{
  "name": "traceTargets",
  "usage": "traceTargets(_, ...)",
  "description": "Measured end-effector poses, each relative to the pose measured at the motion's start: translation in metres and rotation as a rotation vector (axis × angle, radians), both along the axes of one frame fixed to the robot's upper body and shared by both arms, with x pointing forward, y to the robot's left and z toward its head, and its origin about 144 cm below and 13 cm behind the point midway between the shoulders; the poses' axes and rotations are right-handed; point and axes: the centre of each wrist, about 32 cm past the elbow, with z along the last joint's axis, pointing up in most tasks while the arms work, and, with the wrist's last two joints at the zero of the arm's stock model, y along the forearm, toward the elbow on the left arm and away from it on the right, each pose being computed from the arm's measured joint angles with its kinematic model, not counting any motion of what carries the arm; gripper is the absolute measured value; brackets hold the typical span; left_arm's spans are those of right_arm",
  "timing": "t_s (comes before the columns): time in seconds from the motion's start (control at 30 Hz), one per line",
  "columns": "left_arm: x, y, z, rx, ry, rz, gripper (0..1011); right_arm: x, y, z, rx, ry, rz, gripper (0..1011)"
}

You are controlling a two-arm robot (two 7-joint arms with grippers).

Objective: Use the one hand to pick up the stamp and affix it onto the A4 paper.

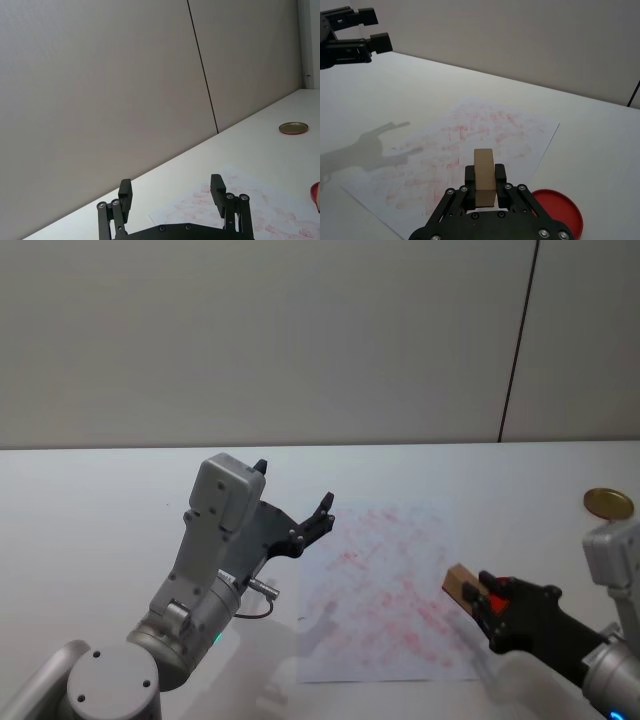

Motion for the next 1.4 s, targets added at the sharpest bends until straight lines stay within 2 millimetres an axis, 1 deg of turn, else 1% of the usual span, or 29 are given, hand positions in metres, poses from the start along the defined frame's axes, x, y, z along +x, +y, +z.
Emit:
traceTargets(0.23, 0.000, 0.000, 0.000, 0.000, 0.000, 0.000, 993, -0.010, -0.006, -0.007, -0.013, 0.039, 0.004, 214)
traceTargets(0.53, 0.000, 0.000, 0.000, 0.000, 0.000, 0.000, 993, -0.017, -0.009, -0.013, -0.024, 0.067, 0.007, 214)
traceTargets(1.4, 0.000, 0.000, 0.000, 0.000, 0.000, 0.000, 993, -0.017, -0.006, -0.026, -0.052, 0.108, 0.012, 214)
